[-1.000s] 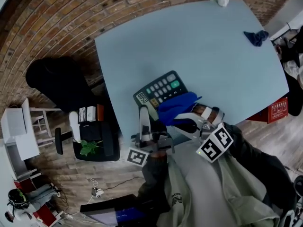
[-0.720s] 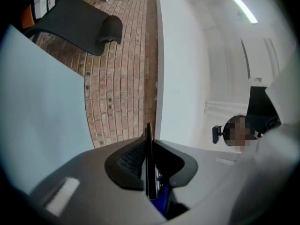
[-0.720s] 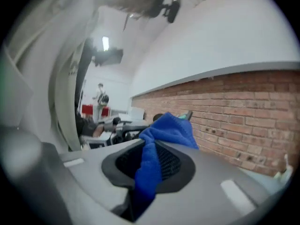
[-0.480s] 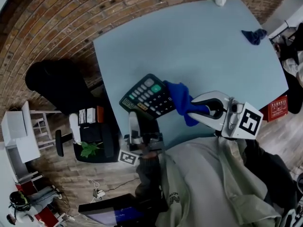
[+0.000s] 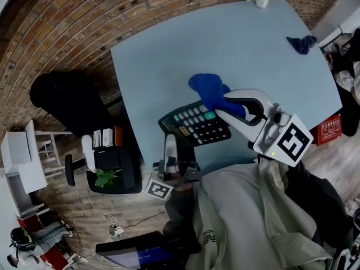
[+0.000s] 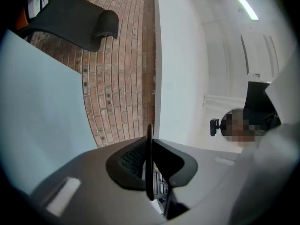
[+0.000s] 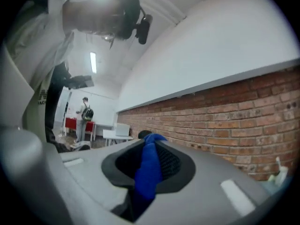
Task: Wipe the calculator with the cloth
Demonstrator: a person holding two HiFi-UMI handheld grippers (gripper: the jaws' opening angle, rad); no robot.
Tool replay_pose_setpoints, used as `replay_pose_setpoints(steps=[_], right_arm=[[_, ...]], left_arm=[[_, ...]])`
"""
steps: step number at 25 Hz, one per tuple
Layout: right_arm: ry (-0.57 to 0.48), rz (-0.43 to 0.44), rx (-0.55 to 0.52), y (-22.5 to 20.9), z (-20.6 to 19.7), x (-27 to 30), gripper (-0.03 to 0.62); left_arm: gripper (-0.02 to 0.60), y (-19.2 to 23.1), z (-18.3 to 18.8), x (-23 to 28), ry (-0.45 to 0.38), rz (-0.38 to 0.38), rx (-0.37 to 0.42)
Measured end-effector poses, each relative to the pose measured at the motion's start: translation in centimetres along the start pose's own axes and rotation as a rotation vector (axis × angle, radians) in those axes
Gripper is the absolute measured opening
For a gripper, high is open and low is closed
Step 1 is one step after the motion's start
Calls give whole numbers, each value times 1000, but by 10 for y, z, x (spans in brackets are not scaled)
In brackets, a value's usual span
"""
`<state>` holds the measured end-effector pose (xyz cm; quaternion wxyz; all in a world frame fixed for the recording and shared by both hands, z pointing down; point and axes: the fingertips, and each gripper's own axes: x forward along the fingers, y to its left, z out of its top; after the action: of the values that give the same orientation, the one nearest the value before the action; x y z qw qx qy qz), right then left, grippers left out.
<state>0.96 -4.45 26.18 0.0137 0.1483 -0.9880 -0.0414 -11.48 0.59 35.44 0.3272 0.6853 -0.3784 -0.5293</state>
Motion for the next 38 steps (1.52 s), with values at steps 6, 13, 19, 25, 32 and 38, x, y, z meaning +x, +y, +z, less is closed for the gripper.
replay_pose_setpoints(steps=[6,13,19,25,32,38], right_arm=[[428,-39,-377,47,-58,12,61],[422,69,-290,82,-75,43,61],[398,-175,-267,5,-65,27,61],[444,-8,-172,63,-77,51,61],[377,-174,-223,11,-66,49,61],[494,-46,-128,57,-99,31,61]], left_arm=[[37,4,9,4,28,96,193],[49,2,-10,12,93,101,260],[48,3,5,3,45,126,306],[51,7,-13,9,84,124,289],[51,3,0,5,51,130,297],[55,13,0,1,36,146,261]])
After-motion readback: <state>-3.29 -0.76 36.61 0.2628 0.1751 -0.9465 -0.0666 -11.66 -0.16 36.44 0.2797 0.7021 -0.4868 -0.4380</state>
